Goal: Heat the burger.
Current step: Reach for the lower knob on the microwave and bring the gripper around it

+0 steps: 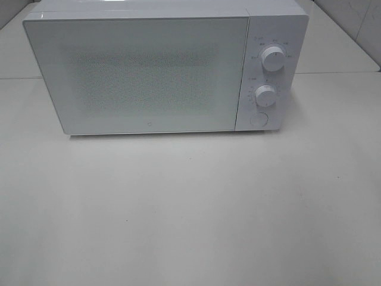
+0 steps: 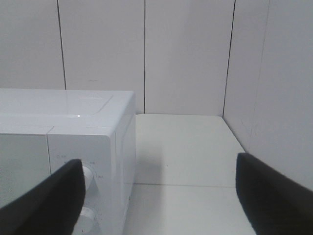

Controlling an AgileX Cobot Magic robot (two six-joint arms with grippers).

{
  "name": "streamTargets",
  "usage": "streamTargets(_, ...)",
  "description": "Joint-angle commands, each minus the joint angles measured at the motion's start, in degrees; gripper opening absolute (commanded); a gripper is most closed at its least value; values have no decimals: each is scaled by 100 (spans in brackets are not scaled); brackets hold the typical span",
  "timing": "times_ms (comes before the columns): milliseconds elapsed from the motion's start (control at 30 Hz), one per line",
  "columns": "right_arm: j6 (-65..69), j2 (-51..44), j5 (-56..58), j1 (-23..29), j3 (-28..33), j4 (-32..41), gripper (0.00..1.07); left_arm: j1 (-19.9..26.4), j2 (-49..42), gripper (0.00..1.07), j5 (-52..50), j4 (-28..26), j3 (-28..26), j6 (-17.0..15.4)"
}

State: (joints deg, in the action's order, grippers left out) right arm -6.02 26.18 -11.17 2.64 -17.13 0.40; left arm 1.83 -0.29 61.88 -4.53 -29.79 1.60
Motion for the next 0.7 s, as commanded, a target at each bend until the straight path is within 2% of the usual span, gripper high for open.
streamTargets(33,-57,338,-458,-17,80,6,81,6,-80,100,-52,11,17,-17)
streamTargets(133,-57,1335,-1536,-17,361,0,79,6,-80,100,-52,11,17,-17)
streamTargets(200,-57,1564,-1885,-17,447,0,79,6,-80,100,-52,11,17,-17)
streamTargets(233,-63,1977,-2699,-17,630,0,78,6,-80,100,-52,11,17,-17)
streamTargets(267,-63,1977,-2699,-17,630,0,78,6,-80,100,-52,11,17,-17)
streamTargets(333,-80,2641,-3850,-17,911,17,77,6,-80,100,-52,11,17,-17)
streamTargets(400,-92,2882,-4217,-17,997,17,77,6,-80,100,-52,11,17,-17)
streamTargets(433,-120,3380,-4721,-17,1066,17,77,6,-80,100,-52,11,17,-17)
streamTargets(533,-138,3570,-4933,-17,1071,17,77,6,-80,100,-52,11,17,-17)
streamTargets(700,-160,4698,-5879,-6,1071,-6,77,6,-80,100,-52,11,17,-17)
